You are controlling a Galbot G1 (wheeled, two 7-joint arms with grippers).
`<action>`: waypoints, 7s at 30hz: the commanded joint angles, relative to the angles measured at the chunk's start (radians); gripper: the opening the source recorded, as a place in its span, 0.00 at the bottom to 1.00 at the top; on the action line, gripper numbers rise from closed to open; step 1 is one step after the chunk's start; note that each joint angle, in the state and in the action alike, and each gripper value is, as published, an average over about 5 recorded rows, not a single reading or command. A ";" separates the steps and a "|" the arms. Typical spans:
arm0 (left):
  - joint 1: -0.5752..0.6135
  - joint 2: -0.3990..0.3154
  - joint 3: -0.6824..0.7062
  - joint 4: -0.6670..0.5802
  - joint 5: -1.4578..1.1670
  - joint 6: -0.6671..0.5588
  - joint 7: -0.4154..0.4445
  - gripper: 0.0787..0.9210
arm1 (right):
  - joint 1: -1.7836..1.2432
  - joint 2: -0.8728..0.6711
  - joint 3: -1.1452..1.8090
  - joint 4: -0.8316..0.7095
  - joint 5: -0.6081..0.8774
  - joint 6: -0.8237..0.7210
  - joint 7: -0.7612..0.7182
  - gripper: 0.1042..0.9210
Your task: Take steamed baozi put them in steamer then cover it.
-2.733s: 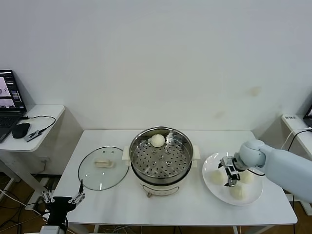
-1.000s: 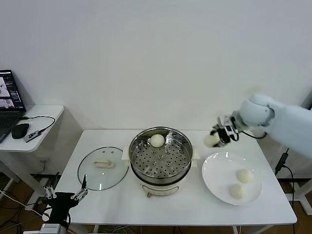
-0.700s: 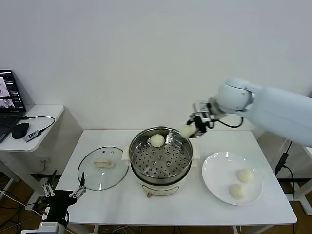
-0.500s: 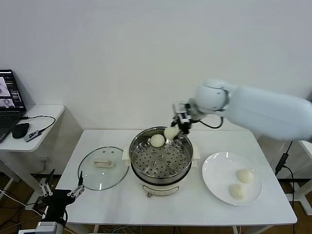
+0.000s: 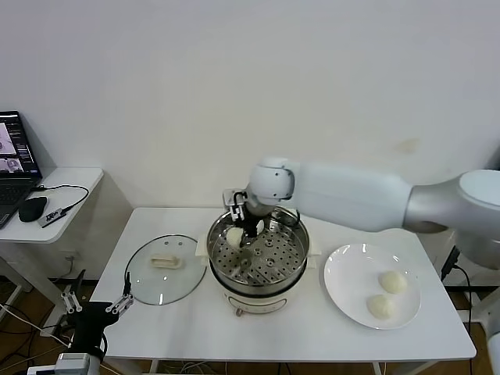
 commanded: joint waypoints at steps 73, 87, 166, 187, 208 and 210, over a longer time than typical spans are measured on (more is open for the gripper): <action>0.023 0.026 0.068 0.056 0.042 -0.009 -0.004 0.88 | -0.788 -1.036 0.642 0.375 -0.646 0.381 -0.243 0.88; 0.047 0.021 0.025 0.049 0.037 -0.015 -0.004 0.88 | -0.850 -0.858 0.659 0.269 -0.697 0.370 -0.190 0.88; 0.080 -0.013 -0.043 0.001 0.033 -0.028 -0.010 0.88 | 0.030 -0.264 0.057 0.204 -0.350 0.520 -0.121 0.66; 0.091 -0.036 -0.059 -0.005 0.028 -0.037 -0.015 0.88 | -0.031 -0.160 -0.030 0.198 -0.525 0.745 -0.159 0.67; 0.087 -0.035 -0.055 -0.003 0.026 -0.041 -0.019 0.88 | -0.008 -0.194 -0.004 0.219 -0.514 0.750 -0.162 0.87; 0.087 -0.034 -0.055 -0.004 0.025 -0.041 -0.018 0.88 | -0.006 -0.211 0.014 0.217 -0.513 0.743 -0.166 0.88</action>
